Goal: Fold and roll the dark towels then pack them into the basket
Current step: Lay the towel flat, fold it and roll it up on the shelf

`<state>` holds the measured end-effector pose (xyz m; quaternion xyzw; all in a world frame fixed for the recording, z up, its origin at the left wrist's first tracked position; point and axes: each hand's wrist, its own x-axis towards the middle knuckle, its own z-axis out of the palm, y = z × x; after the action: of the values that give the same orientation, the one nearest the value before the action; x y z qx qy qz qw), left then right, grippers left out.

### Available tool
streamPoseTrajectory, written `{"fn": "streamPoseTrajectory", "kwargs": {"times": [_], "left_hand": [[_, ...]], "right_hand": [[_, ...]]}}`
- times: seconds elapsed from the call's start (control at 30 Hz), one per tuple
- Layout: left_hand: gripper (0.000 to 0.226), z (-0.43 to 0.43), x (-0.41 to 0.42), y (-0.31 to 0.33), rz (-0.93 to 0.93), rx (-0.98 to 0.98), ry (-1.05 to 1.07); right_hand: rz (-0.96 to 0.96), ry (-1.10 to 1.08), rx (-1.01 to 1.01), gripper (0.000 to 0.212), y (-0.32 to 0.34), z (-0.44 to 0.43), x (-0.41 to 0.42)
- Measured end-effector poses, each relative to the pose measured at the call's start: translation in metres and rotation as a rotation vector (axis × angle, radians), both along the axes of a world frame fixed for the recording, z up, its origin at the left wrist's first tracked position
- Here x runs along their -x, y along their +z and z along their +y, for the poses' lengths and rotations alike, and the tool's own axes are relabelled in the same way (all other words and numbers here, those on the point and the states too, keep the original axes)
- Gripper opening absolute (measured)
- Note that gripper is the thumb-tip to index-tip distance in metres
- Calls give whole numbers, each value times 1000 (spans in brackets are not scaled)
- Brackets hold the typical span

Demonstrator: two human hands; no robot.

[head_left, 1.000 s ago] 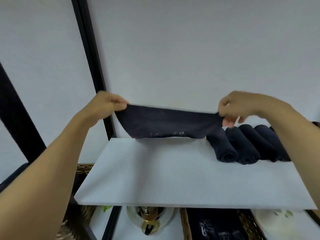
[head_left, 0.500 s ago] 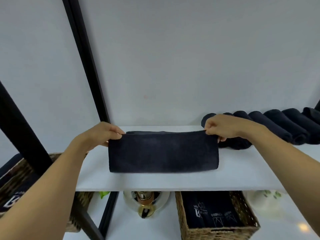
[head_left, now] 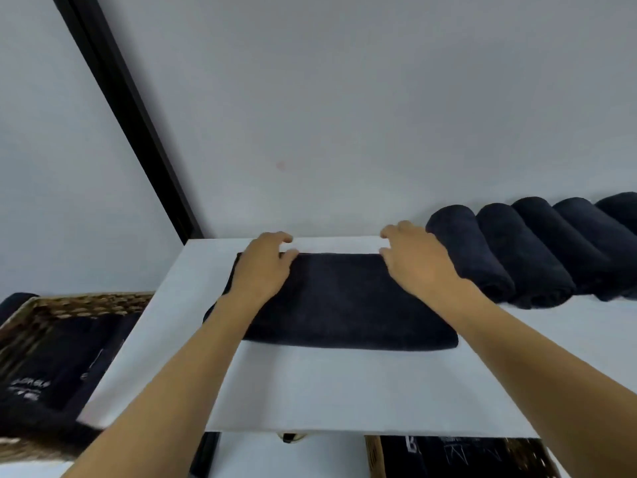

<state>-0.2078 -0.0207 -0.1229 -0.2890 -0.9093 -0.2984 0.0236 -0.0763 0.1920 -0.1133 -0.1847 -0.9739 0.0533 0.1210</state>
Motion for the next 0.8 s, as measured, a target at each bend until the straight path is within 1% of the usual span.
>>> {"fn": "streamPoseTrajectory", "kwargs": {"times": [0.03,0.07,0.1,0.13,0.17,0.3,0.37,0.4,0.47,0.53,0.6,0.63,0.67,0.7,0.73,0.77,0.8], "left_hand": [[43,8,-15,-9,-20,62,-119],[51,12,-27,-18,-8,185,-200],[56,13,-31,-27,32,314,-233],[59,9,-29,-34,60,400,-225],[61,2,-23,-37,66,440,-200],[67,-23,0,-40,52,497,-135],[74,-29,-1,-36,46,477,-113],[81,-33,-7,-33,43,443,-128],[92,-45,-29,-27,40,363,-247],[88,-62,-55,-24,83,360,-399],[69,-79,-64,-26,213,364,-433],[58,-84,-58,-26,307,351,-402],[48,-87,-48,-24,393,363,-352],[38,-90,-40,-20,408,382,-269],[31,-91,-33,-17,359,371,-148],[36,-93,-26,-17,277,335,17],[43,-94,-22,-17,143,240,198]], "right_hand": [[22,88,99,39,-8,-20,-1],[-8,168,177,45,-17,-40,-2],[-80,211,182,50,-27,-53,-2],[-144,216,146,53,-37,-56,-2],[-174,189,120,56,-44,-51,-2],[-237,65,74,62,-48,-15,-4],[-266,1,86,63,-49,-3,-5],[-259,-30,98,62,-50,2,-6],[-209,-74,114,59,-47,5,-7],[-135,-97,46,53,-42,5,-9],[-76,-107,6,45,-34,2,-12],[-63,-109,60,42,-29,-1,-14],[-76,-110,164,39,-22,-3,-18],[-125,-115,280,38,-12,-8,-23],[-196,-106,362,39,-3,-14,-30],[-279,-81,414,41,7,-24,-40],[-359,-52,455,41,15,-36,-51]]}}
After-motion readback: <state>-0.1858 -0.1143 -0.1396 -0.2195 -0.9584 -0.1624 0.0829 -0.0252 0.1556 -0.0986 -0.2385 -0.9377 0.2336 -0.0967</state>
